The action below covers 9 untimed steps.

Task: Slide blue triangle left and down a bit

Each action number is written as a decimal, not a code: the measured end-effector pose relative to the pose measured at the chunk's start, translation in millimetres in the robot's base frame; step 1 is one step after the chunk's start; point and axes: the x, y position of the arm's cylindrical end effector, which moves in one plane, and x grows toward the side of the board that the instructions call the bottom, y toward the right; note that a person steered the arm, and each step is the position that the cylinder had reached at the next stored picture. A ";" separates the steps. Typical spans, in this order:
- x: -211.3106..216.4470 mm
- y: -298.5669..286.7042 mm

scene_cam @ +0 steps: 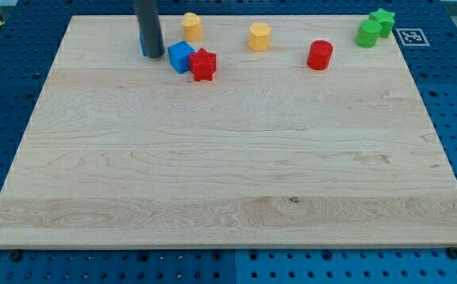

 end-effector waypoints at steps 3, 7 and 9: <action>-19.8 29.5; -48.1 8.1; -46.2 -34.7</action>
